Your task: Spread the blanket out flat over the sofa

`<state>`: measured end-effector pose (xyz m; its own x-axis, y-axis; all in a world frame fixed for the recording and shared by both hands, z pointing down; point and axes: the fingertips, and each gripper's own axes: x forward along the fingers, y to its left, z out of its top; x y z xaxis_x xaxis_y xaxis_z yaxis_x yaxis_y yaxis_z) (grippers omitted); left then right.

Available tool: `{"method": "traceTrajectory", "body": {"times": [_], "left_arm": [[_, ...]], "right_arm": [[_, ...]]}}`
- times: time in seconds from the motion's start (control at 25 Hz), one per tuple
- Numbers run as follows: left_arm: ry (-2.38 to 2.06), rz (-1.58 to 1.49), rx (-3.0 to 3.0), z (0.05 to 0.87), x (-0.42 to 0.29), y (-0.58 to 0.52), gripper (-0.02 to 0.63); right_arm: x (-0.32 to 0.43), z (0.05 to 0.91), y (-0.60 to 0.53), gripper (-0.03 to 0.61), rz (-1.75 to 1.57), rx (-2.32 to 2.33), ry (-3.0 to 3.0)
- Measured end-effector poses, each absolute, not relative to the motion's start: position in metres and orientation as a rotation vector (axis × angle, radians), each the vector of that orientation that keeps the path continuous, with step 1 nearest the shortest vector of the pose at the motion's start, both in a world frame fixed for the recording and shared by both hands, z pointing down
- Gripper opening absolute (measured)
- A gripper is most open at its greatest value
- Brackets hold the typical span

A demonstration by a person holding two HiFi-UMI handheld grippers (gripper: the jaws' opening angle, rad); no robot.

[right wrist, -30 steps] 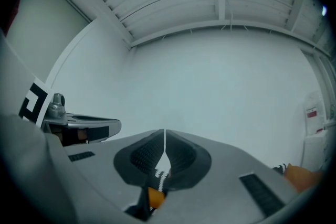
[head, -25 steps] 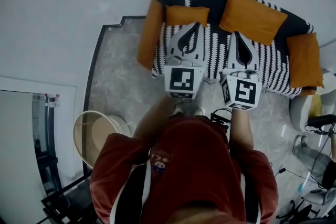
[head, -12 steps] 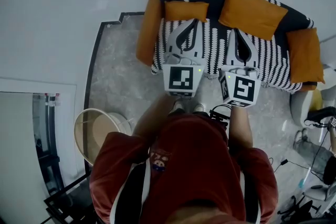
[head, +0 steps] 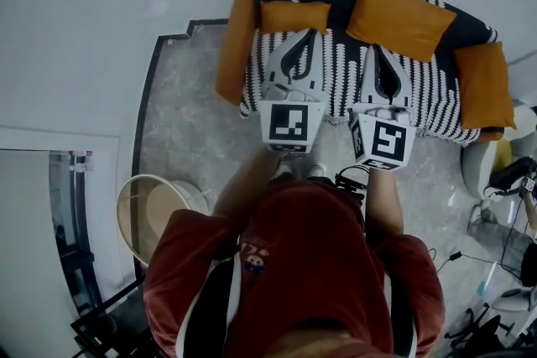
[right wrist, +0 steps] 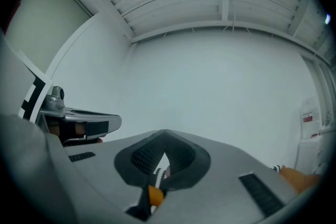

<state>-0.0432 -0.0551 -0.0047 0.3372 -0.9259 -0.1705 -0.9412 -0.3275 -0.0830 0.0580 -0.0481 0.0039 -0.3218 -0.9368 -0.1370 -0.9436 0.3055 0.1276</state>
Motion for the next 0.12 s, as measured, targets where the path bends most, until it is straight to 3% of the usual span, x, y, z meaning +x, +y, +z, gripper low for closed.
{"method": "traceTrajectory", "body": {"times": [0.12], "left_arm": [[1.721,0.14,-2.427,-0.0033,-0.0443,-0.0538,0.015]], "right_arm": [[0.0573,0.0035,-0.0469,0.012,0.294,-1.813,2.505]]}}
